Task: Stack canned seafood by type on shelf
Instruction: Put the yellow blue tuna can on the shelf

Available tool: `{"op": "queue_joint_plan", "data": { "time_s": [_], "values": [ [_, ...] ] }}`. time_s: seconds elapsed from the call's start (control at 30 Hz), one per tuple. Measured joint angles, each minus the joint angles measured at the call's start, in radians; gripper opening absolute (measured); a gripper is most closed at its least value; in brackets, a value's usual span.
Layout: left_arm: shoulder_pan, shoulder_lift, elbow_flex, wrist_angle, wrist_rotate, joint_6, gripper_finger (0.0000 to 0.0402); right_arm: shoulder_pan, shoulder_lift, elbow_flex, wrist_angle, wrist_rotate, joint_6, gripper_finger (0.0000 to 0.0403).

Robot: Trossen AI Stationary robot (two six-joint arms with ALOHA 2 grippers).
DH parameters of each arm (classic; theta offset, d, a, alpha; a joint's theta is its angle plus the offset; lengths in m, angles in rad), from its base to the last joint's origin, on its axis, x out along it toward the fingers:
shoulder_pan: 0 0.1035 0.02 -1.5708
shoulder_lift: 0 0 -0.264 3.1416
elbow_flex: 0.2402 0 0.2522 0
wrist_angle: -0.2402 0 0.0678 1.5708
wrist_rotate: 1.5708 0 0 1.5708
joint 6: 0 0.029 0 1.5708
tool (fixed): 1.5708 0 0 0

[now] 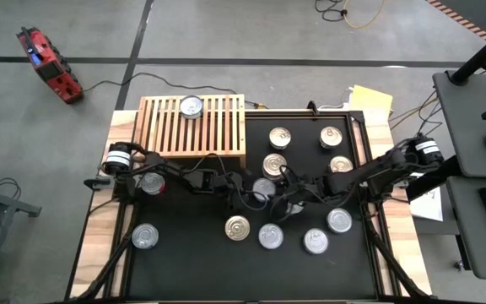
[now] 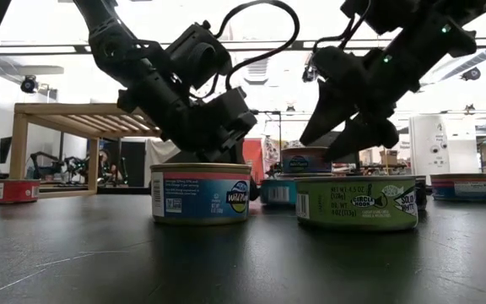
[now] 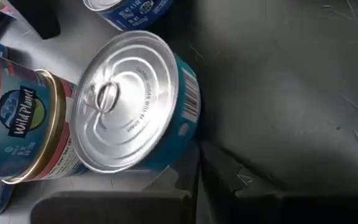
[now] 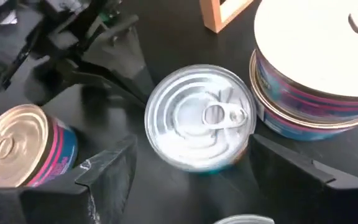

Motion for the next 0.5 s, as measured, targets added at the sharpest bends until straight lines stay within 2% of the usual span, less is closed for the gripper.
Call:
{"op": "queue_joint_plan", "data": {
  "time_s": [0.5],
  "values": [
    [-0.007, -0.06, 0.022, 0.048, -0.002, -0.03, 0.0, -0.008, -0.008, 0.0, -0.015, -0.011, 0.017, 0.0286]
  ]
}}
